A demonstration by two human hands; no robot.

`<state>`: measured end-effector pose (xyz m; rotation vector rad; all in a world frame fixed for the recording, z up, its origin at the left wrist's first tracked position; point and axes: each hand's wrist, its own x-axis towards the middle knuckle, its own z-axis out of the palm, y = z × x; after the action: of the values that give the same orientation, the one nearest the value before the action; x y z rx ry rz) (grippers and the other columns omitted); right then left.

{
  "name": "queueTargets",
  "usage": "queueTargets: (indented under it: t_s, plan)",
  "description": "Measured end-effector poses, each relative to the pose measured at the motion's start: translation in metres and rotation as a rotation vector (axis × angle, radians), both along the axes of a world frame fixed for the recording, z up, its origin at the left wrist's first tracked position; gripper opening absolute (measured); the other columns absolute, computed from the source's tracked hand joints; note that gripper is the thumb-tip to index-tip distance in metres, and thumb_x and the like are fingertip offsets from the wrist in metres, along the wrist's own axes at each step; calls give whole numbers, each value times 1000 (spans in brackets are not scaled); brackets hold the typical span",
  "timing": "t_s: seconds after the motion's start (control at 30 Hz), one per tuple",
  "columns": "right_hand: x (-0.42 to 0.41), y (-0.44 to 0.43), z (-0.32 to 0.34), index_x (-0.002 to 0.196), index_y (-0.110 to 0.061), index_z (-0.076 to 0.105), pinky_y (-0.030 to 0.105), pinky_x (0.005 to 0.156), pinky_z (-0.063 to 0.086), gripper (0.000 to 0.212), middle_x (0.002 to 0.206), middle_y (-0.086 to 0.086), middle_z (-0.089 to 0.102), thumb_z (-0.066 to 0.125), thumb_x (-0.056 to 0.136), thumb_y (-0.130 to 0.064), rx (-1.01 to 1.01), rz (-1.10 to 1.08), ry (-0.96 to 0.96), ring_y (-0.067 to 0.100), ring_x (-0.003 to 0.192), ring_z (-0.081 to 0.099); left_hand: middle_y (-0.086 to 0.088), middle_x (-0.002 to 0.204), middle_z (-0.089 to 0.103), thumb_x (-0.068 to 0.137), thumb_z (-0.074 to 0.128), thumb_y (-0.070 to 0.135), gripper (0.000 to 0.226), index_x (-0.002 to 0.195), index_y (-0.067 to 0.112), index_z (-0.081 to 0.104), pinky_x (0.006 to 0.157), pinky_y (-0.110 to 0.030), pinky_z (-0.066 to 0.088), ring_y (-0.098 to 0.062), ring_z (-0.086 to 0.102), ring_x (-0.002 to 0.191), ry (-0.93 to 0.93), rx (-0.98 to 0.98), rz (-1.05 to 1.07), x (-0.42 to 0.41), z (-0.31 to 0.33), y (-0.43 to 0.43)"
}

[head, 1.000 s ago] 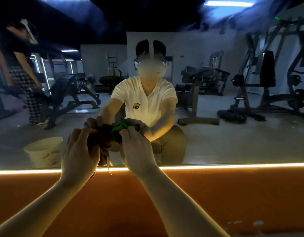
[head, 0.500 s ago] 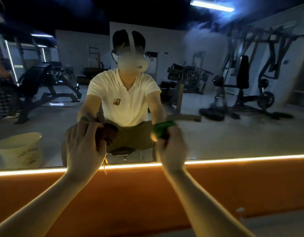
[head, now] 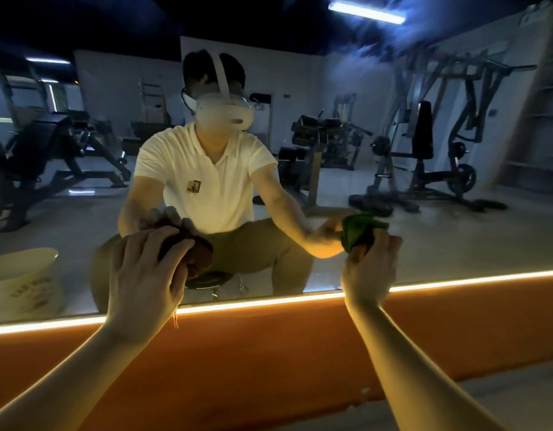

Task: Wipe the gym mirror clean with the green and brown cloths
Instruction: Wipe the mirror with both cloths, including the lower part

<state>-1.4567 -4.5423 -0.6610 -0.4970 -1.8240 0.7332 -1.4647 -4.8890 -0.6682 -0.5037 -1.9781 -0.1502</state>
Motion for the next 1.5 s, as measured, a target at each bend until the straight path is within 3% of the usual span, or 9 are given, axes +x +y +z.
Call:
queueTargets:
  t_s: [0.17,0.33,0.47,0.63,0.77,1.0,1.17,1.3,1.5]
  plan:
    - [-7,-97,-19,118,-16,57,38,71,60,23,112,8,59,43,102,-26,359,292,60,20,89,62,-23,123,61,84,73,7,37,121,4,70,93,-60,42,-46,53,110,2,11,-7,0,-6,4]
    - [1,-103,-41,109,-13,64,39,68,61,21,106,11,60,71,90,-11,1031,643,-113,24,86,66,-24,124,58,85,65,17,38,121,3,68,90,-60,42,-48,52,109,-18,59,-14,-3,-15,8]
    - [2,-22,-21,113,-22,54,30,67,60,25,107,0,60,37,108,-39,596,396,-40,11,81,65,-24,121,58,85,62,16,38,120,3,68,90,-61,42,-48,52,109,-13,66,-41,-7,-15,15]
    - [0,11,-16,134,-4,43,48,81,61,45,129,18,50,61,93,-10,-45,26,-100,38,101,66,-22,120,60,86,69,7,35,120,4,69,95,-61,43,-46,54,111,0,39,-44,-5,-13,12]
    - [-2,-79,-23,128,-11,47,42,77,62,38,130,12,47,49,91,-18,131,218,-27,27,100,63,-20,122,62,86,68,11,36,122,7,68,97,-60,43,-44,55,111,8,-50,-30,-2,-10,0]
    - [-8,-143,-43,111,-13,62,41,68,53,24,97,9,53,62,88,-15,1200,739,-144,28,83,59,-21,122,61,91,66,19,35,123,6,72,87,-58,46,-41,52,109,-13,-43,-5,4,-5,-29]
    - [-10,-73,11,108,-19,61,20,74,50,14,94,-19,54,50,104,-28,619,305,-31,-4,79,52,-19,123,66,75,84,8,49,123,9,74,96,-52,41,-38,52,114,20,-107,-32,9,-1,-34]
    - [-15,-68,21,133,-10,45,53,79,60,30,130,23,53,44,104,-18,215,56,155,36,102,64,-18,139,59,91,62,22,36,124,11,72,104,-54,37,-40,50,125,62,-43,-23,15,6,-50]
    - [-17,-173,3,117,-23,57,46,78,58,14,108,10,61,57,105,-29,579,377,128,24,92,63,-18,127,66,98,51,25,42,137,12,54,91,-53,51,-37,66,107,-8,66,-57,24,15,-94]
